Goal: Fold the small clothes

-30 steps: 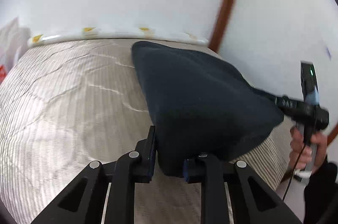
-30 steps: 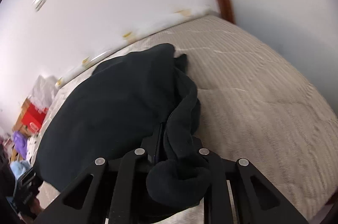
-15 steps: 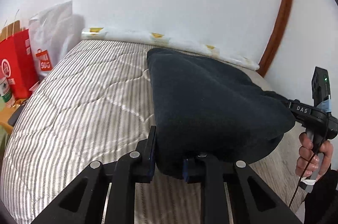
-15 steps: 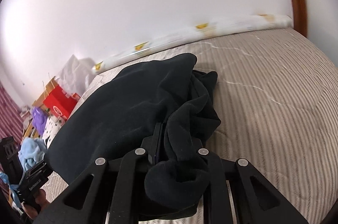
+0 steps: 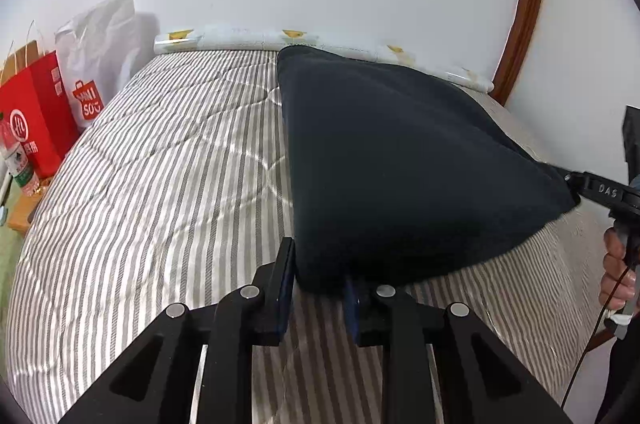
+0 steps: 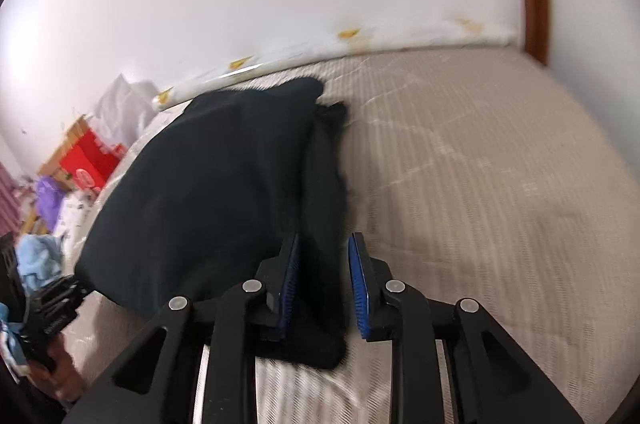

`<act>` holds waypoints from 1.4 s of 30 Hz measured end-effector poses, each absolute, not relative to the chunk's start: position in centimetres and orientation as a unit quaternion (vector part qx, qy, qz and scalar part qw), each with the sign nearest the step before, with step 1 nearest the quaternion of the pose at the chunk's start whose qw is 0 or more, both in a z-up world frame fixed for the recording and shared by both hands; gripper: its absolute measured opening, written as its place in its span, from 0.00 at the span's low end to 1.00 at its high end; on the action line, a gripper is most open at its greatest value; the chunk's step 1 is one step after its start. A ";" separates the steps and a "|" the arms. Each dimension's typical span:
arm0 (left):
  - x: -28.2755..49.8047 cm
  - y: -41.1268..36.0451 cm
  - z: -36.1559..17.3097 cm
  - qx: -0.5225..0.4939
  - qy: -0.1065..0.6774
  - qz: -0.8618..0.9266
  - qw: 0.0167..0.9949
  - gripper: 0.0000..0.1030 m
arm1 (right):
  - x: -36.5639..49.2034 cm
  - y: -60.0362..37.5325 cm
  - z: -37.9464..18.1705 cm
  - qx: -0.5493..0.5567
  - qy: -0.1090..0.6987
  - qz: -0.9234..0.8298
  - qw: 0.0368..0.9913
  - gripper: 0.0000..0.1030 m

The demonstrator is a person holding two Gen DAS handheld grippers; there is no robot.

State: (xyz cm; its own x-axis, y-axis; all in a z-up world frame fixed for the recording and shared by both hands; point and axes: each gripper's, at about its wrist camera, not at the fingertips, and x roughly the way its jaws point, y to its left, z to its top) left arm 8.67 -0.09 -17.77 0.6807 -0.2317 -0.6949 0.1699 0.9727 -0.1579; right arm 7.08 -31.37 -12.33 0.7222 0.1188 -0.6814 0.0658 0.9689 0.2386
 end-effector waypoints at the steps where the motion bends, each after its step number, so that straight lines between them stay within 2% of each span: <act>1: 8.3 0.2 -17.6 -0.044 0.384 -0.112 0.916 0.22 | 6.5 -31.6 -11.7 0.124 0.365 0.013 0.923 0.26; 2: 7.9 0.5 -17.5 -0.049 0.381 -0.114 0.916 0.23 | 5.9 -31.9 -11.0 0.126 0.357 0.018 0.925 0.26; 7: 6.0 1.8 -15.3 -0.066 0.349 -0.124 0.926 0.42 | 5.9 -30.6 -9.3 0.120 0.345 0.052 0.929 0.27; 14: 8.6 1.3 -13.1 -0.048 0.353 -0.103 0.929 0.45 | 10.2 -28.1 -12.3 0.113 0.412 0.079 0.901 0.35; 17: 10.0 0.8 -13.3 -0.046 0.363 -0.102 0.925 0.45 | 11.5 -28.1 -14.0 0.128 0.432 0.072 0.890 0.35; 19: 10.9 0.4 -13.7 -0.048 0.373 -0.101 0.921 0.45 | 11.5 -27.6 -14.2 0.108 0.428 0.075 0.894 0.26; 20: 11.4 0.3 -14.1 -0.049 0.379 -0.101 0.919 0.45 | 11.3 -27.2 -14.0 0.093 0.420 0.081 0.899 0.10; 23: 11.9 -0.2 -15.1 -0.042 0.392 -0.099 0.914 0.47 | 10.2 -27.0 -13.4 0.059 0.381 0.070 0.920 0.08; 28: 11.9 -0.6 -16.3 -0.030 0.401 -0.105 0.909 0.48 | 10.6 -27.9 -14.9 0.075 0.403 0.062 0.910 0.08; 34: 12.7 0.6 -15.0 -0.043 0.393 -0.110 0.912 0.47 | 11.0 -29.0 -11.7 0.050 0.393 0.048 0.917 0.14; 35: 13.1 0.8 -14.7 -0.044 0.390 -0.107 0.913 0.47 | 11.3 -29.3 -11.1 0.048 0.390 0.045 0.918 0.19; 37: 14.6 1.1 -14.0 -0.047 0.386 -0.103 0.916 0.47 | 12.9 -29.9 -10.1 0.052 0.389 0.045 0.919 0.21; 38: 15.3 1.1 -13.8 -0.047 0.385 -0.102 0.916 0.47 | 14.0 -30.2 -9.7 0.055 0.392 0.046 0.917 0.26; 39: 16.5 1.1 -13.5 -0.044 0.384 -0.100 0.917 0.47 | 15.4 -30.4 -9.5 0.058 0.397 0.049 0.915 0.35; 41: 18.2 0.8 -13.2 -0.037 0.385 -0.095 0.917 0.47 | 18.2 -30.4 -9.5 0.064 0.406 0.060 0.910 0.44; 42: 19.5 0.6 -13.0 -0.033 0.387 -0.094 0.917 0.48 | 19.2 -30.2 -9.7 0.066 0.410 0.062 0.907 0.44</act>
